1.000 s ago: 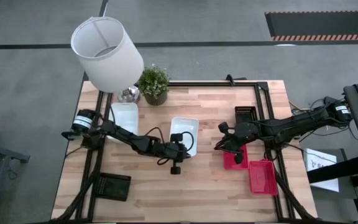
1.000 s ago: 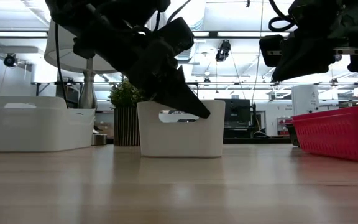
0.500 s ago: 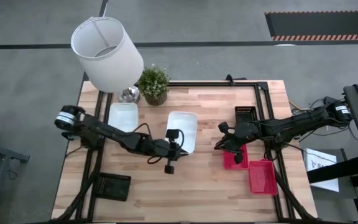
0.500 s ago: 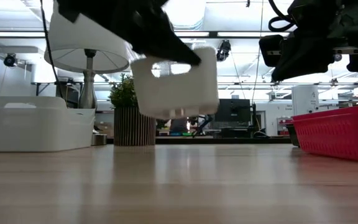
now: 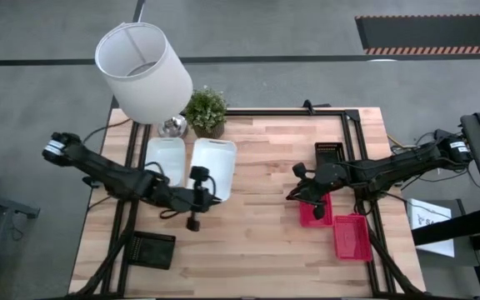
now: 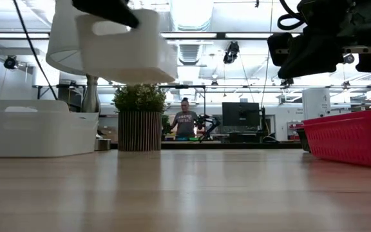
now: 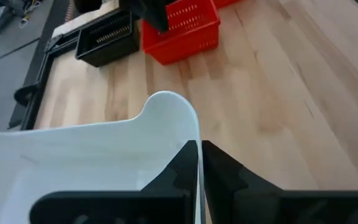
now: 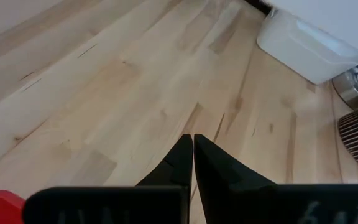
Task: Stack baskets by color
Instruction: Stack the right white bin on top of the white bin
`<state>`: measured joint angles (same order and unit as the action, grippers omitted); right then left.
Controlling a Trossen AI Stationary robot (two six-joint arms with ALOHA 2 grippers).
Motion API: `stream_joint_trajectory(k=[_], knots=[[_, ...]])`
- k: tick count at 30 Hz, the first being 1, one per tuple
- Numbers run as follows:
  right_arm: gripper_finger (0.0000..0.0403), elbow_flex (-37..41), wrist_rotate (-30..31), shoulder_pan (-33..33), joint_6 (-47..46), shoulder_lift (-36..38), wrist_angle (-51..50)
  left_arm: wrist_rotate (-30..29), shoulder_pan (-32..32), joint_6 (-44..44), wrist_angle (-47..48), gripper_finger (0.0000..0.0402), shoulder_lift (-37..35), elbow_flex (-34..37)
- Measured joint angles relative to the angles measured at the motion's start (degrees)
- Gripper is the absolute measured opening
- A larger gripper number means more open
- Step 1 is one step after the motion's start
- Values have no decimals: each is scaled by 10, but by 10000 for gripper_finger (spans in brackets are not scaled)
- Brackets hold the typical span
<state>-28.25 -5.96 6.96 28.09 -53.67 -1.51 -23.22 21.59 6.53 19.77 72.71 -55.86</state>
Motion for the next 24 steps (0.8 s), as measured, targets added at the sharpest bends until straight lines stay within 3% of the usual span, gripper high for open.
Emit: stream_joint_trajectory(k=[4, 13, 24], knots=[[9, 0, 0, 0, 2, 0, 5, -3, 7, 1, 104, 0, -56, 0], [9, 0, 0, -1, 2, 0, 5, 0, 26, -3, 245, 0, -168, 0], [9, 0, 0, -1, 3, 0, 6, -1, 26, -107, 355, 0, -260, 31]])
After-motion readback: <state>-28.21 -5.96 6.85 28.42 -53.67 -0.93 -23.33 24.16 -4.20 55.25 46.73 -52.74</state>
